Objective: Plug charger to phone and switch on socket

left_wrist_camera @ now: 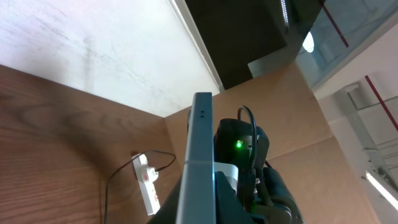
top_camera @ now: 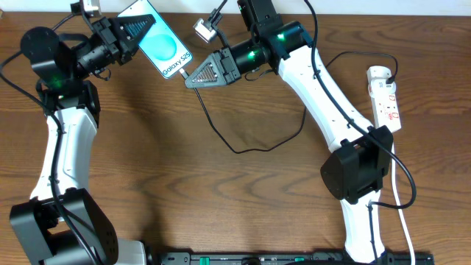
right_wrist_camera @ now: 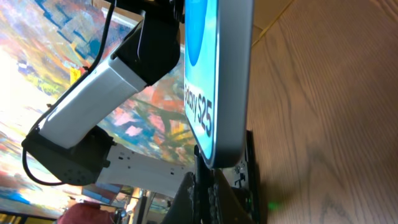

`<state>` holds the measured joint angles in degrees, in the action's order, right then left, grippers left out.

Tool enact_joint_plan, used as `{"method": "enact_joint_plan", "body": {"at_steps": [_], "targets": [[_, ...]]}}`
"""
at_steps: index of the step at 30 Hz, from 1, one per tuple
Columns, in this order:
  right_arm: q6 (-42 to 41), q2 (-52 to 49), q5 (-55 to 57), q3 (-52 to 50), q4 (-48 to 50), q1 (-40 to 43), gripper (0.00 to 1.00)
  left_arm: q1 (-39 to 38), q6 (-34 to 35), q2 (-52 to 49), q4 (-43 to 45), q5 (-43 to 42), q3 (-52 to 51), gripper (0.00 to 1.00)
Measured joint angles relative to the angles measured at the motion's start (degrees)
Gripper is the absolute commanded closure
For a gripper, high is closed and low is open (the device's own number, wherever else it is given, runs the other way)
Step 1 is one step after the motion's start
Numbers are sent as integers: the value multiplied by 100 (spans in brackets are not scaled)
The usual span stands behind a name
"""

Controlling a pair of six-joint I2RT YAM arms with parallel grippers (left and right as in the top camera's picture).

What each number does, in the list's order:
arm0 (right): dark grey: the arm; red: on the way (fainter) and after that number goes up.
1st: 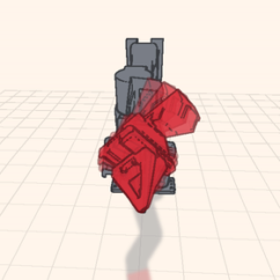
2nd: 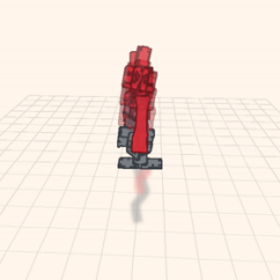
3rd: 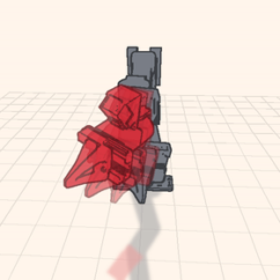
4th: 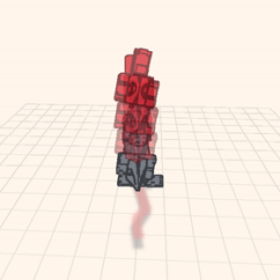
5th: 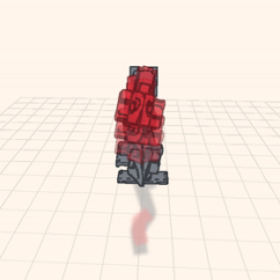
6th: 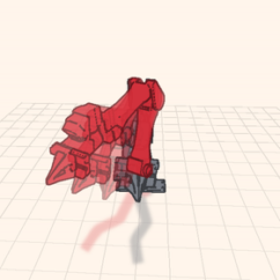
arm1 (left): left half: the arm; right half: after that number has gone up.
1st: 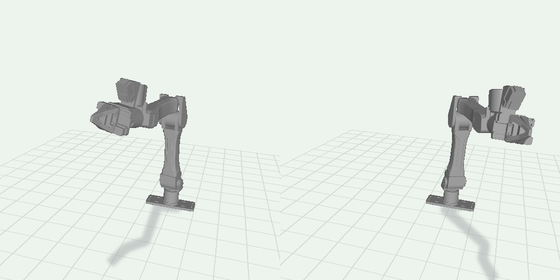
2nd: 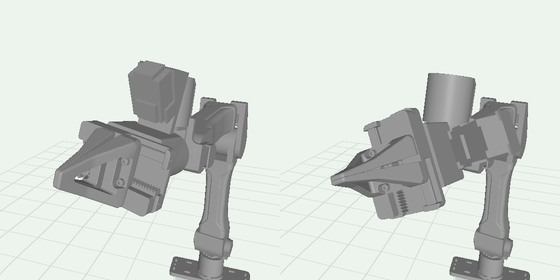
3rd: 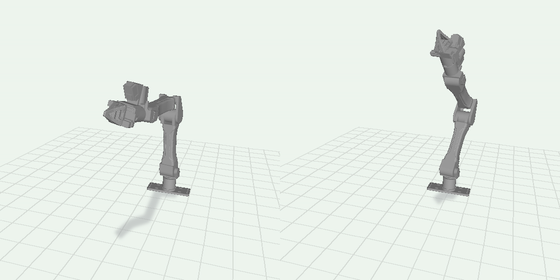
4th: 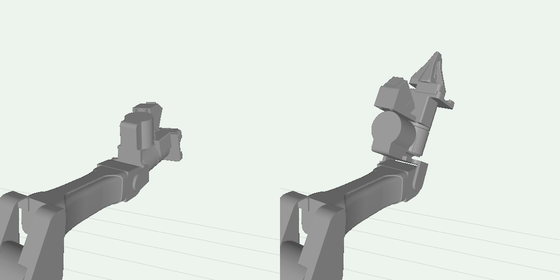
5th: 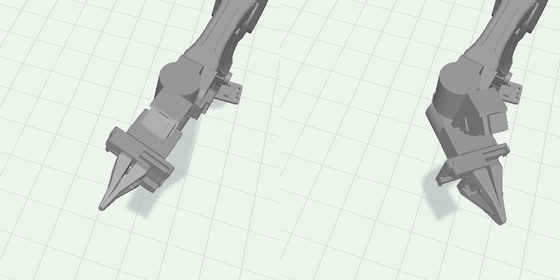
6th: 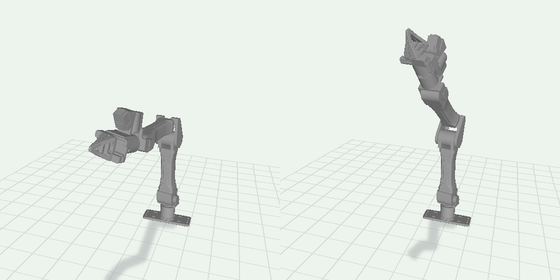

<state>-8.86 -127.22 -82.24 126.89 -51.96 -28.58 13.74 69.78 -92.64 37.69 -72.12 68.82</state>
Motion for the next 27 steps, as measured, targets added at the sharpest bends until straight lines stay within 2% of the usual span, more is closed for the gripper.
{"method": "enact_joint_plan", "body": {"at_steps": [22,24,27], "targets": [[-125,0,96,-7,118,-2,99,-4,-83,0,7,-125,4,93],[-125,0,103,-7,122,-2,96,-4,-83,0,7,-122,4,93],[-142,0,120,-4,186,-2,85,-15,-90,0,-2,-190,4,93]]}}
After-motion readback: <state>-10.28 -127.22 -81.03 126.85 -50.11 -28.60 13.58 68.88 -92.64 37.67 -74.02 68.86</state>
